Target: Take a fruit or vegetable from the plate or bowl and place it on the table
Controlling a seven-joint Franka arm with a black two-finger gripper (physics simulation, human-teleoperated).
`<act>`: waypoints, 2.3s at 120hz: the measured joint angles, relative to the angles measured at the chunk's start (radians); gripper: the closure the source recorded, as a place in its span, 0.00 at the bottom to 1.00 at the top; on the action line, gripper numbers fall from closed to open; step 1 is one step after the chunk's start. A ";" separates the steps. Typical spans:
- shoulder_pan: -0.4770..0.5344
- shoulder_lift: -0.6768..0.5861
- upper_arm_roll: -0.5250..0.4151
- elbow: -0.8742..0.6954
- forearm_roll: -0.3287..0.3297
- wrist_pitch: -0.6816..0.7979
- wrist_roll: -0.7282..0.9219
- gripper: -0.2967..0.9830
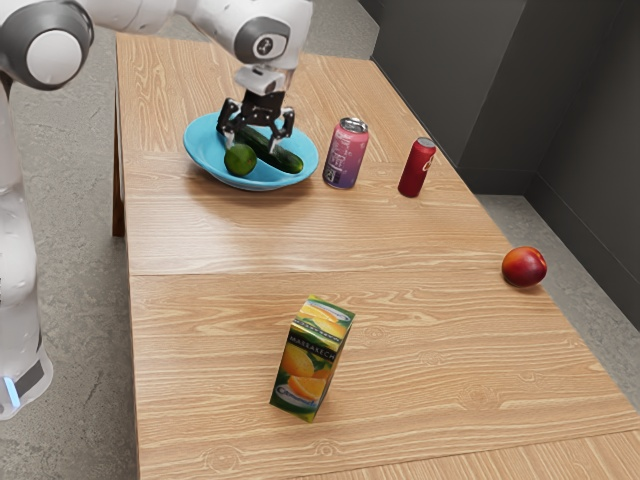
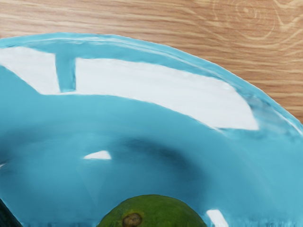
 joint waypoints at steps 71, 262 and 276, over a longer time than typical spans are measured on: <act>0.058 0.034 0.001 -0.015 0.009 -0.003 0.070 0.23; 0.061 -0.210 -0.624 -0.010 -0.038 -0.159 -0.285 0.48; 0.062 -0.207 -0.636 -0.009 -0.058 -0.156 -0.329 0.48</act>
